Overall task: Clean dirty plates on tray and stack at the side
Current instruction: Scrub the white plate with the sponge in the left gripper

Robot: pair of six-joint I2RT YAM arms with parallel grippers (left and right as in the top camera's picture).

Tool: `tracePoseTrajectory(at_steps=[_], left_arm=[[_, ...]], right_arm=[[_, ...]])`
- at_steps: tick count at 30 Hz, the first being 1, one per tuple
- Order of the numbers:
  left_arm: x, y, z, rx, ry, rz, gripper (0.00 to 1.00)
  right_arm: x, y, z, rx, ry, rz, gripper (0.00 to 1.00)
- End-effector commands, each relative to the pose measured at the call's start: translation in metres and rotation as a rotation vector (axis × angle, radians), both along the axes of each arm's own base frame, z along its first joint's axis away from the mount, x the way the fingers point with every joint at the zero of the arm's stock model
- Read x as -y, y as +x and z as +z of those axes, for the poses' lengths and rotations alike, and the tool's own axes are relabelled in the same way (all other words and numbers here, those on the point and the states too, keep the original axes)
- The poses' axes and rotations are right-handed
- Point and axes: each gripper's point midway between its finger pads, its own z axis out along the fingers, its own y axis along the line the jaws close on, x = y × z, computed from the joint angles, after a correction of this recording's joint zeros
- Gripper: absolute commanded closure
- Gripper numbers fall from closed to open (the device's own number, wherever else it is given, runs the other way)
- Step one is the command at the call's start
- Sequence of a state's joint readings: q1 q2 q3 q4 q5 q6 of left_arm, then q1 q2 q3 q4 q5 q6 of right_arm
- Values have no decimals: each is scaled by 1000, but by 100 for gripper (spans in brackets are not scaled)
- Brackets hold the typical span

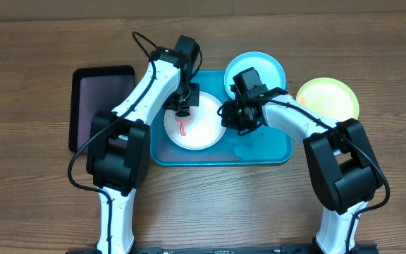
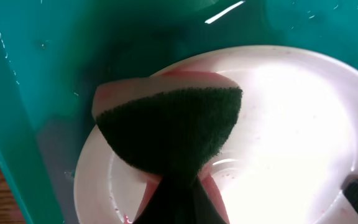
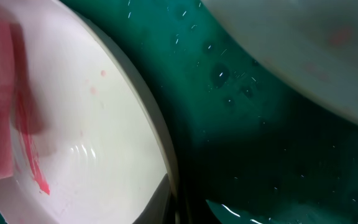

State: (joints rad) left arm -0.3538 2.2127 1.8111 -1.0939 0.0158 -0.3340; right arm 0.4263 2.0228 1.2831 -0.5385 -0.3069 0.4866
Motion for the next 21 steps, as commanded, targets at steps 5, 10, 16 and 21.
tracePoseTrajectory(at_steps=[5, 10, 16, 21], left_arm=[[-6, -23, -25, -80, 20, -53, 96], [-7, -50, -57, -148, -3, -97, 96], [34, -85, -54, -248, -300, -361, 96], [65, -109, -31, -268, -561, -578, 96]], right_arm=[[-4, 3, -2, 5, 0, 4, 96], [-4, 3, -2, 6, 0, 5, 96], [-4, 4, -2, 10, 3, 2, 96], [-3, 5, -2, 12, -2, -4, 96]])
